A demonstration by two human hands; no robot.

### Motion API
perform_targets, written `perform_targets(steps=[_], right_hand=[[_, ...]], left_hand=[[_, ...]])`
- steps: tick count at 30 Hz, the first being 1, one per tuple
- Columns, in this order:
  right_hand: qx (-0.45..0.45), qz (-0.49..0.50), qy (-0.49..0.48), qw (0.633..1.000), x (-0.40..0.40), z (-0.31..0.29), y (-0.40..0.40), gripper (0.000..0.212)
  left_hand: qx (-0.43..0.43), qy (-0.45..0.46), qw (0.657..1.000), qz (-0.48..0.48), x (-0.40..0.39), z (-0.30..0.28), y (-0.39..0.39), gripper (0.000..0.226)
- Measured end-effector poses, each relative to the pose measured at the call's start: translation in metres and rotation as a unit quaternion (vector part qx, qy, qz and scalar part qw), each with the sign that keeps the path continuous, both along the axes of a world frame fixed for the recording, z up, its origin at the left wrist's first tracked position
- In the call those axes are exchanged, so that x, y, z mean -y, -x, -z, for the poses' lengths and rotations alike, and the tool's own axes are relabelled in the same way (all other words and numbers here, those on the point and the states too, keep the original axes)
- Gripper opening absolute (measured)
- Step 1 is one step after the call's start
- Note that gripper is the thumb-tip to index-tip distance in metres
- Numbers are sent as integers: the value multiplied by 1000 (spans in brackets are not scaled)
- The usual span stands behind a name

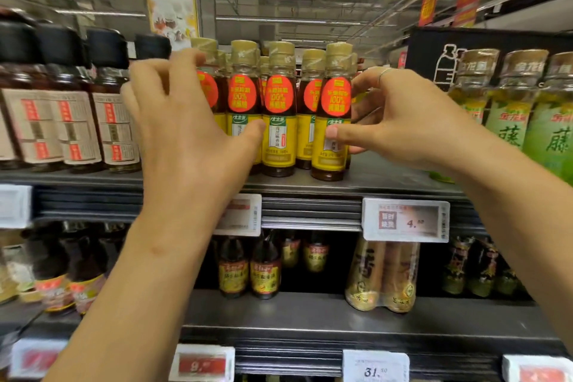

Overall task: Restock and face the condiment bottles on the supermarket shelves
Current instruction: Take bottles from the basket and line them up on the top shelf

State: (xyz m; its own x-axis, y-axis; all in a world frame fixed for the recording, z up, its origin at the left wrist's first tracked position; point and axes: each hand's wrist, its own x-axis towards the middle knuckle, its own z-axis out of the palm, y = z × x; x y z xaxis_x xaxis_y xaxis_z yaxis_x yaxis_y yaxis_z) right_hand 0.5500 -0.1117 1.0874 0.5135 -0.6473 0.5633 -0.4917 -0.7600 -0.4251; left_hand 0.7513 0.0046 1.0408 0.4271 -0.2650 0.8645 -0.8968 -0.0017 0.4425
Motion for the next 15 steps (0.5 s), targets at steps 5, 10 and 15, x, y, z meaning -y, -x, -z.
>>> perform_targets(steps=[5,10,15], right_hand=[[-5,8,10,1000,-4,4,-9,73],[-23,2,22,999,-6,11,-9,80],[-9,-21,13,1000,-8,12,-14,75]], left_hand=[[-36,-38,998,25,-1,9,-4,108],[-34,-65,997,39,1,16,-5,106],[-32,-64,996,44,5,17,-6,103]])
